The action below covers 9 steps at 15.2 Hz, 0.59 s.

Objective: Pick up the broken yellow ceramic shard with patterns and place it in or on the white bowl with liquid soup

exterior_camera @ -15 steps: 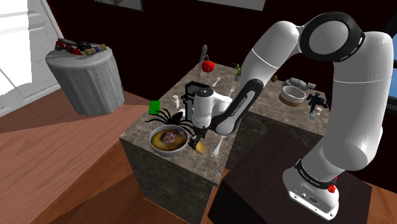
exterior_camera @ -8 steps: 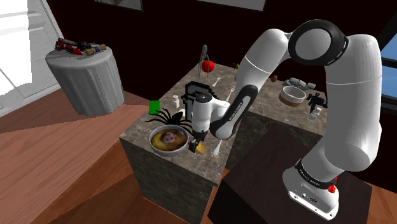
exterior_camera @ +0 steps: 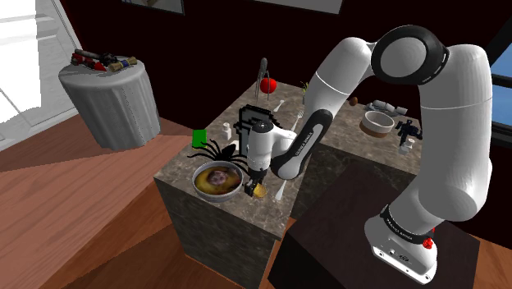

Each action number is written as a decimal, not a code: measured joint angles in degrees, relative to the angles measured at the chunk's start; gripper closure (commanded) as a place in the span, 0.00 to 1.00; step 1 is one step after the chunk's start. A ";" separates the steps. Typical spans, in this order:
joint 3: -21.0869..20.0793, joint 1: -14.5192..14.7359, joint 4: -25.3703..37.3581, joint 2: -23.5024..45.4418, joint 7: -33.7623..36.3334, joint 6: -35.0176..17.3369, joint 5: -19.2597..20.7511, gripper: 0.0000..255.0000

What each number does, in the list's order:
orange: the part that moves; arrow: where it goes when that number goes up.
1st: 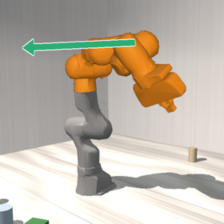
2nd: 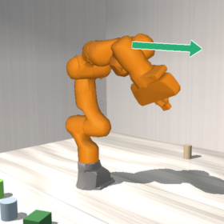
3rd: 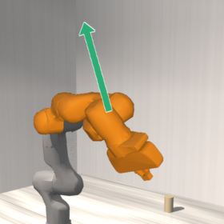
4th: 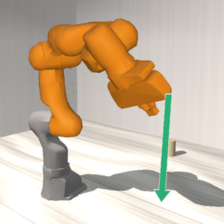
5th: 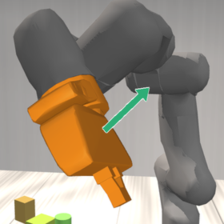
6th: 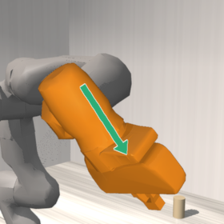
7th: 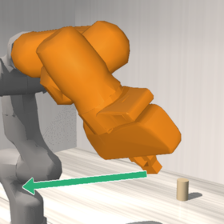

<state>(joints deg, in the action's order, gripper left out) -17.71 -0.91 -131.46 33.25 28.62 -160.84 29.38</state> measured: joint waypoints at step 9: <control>-0.28 -0.23 -0.17 -0.35 -0.17 0.25 -0.22 1.00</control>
<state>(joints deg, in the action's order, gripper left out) -17.98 -1.14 -131.62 32.90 28.44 -160.58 29.16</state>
